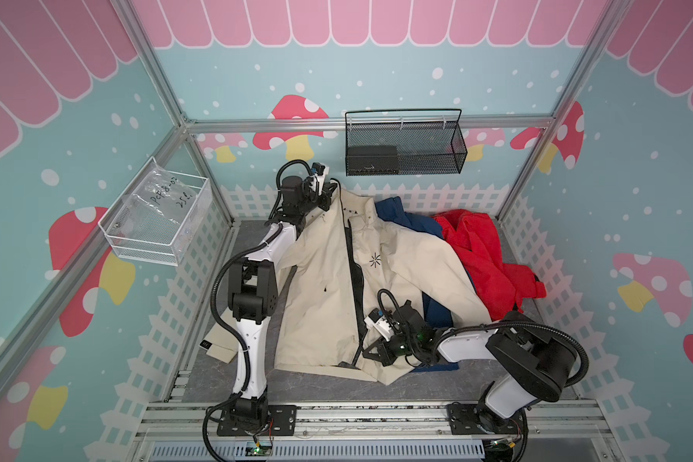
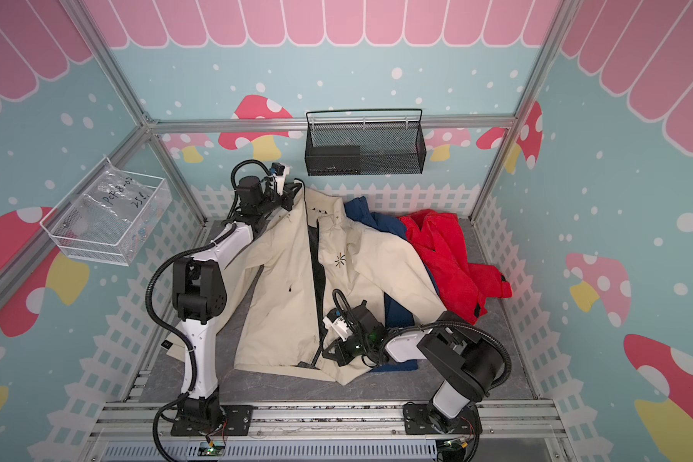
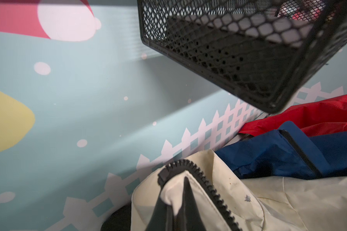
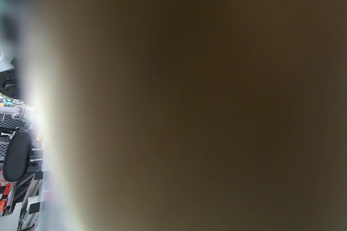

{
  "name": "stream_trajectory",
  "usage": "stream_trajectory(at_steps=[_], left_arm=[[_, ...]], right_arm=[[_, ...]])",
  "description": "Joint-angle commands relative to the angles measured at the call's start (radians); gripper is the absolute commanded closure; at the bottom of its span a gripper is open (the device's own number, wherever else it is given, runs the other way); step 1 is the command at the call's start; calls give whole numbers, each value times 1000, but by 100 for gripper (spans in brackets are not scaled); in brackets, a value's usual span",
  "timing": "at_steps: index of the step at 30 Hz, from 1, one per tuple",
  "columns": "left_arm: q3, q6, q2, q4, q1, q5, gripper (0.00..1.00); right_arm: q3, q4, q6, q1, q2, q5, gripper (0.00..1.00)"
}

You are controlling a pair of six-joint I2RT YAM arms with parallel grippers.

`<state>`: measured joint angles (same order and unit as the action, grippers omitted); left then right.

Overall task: Unzip the jacket
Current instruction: Unzip the zipper on the jacket.

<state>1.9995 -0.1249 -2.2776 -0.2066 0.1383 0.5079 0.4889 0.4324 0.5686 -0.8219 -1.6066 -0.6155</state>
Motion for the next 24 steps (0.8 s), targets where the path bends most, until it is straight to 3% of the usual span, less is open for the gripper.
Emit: stream_trajectory(at_steps=[1,24], left_arm=[[72,25,-14,-115,-17,-84,100],[111,38,-26,-99,-78,-89,100]], right_arm=[[-51,-114,-12,-35,0,-81,100],[-99,-154,-64,-48,12,-110,100]])
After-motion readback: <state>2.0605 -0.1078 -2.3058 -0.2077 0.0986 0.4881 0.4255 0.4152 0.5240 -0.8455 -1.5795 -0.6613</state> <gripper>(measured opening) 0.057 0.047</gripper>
